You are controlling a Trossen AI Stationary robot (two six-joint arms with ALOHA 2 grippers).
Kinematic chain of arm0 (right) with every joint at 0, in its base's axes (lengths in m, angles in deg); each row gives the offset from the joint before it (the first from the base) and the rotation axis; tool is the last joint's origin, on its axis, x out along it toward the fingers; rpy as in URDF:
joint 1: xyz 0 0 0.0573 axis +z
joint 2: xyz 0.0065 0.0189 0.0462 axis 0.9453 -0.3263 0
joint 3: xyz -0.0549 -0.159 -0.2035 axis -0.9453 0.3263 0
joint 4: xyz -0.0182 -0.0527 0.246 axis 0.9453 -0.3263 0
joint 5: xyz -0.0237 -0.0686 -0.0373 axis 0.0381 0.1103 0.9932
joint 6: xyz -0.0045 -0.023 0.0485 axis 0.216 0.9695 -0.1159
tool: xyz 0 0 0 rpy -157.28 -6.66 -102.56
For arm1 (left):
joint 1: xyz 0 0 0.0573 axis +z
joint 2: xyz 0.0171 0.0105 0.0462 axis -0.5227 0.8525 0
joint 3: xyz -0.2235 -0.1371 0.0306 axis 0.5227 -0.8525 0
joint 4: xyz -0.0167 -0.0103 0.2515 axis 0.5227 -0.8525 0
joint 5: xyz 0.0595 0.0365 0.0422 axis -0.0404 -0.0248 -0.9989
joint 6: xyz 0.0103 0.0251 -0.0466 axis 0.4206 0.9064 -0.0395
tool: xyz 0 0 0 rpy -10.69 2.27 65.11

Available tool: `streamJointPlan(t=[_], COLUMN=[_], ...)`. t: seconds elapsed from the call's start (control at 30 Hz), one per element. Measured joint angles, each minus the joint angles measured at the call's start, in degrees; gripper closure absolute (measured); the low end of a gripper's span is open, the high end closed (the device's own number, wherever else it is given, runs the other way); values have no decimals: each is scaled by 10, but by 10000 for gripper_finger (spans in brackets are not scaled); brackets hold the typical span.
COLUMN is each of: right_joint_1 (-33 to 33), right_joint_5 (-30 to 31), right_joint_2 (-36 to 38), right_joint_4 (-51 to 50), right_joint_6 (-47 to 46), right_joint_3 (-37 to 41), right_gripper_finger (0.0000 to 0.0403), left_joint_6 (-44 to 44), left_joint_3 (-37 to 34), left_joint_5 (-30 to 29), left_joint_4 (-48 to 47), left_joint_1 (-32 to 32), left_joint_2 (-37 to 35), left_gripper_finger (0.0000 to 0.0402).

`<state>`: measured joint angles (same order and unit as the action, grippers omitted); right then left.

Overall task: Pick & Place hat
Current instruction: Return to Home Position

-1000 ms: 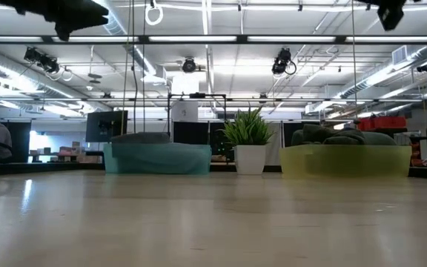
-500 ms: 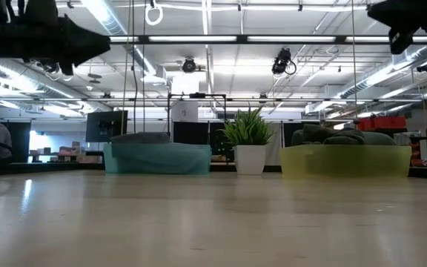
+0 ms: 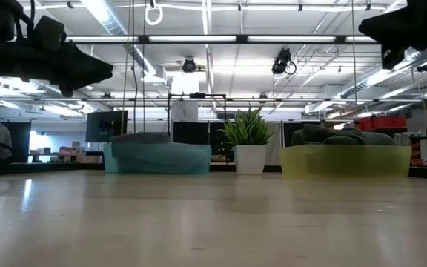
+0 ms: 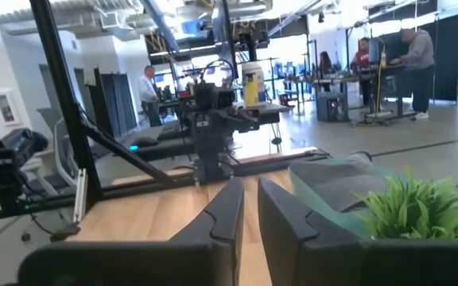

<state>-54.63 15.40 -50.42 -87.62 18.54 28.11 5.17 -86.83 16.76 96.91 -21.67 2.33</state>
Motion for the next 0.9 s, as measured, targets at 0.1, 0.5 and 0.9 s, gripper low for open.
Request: streamJointPlan(t=[0.1, 0.5, 0.9], right_joint_1=[0, 0, 0], right_joint_5=[-2, -4, 16], right_joint_2=[0, 0, 0], right_joint_4=[39, 143, 124], right_joint_6=[9, 40, 72], right_joint_3=[25, 97, 96], right_gripper_finger=[357, 357, 357], left_joint_6=[-34, -43, -43], left_joint_3=[0, 0, -1], left_joint_5=[0, 0, 0], left_joint_4=[0, 0, 0], left_joint_1=[0, 0, 0], left_joint_2=[0, 0, 0], left_gripper_finger=[268, 268, 268])
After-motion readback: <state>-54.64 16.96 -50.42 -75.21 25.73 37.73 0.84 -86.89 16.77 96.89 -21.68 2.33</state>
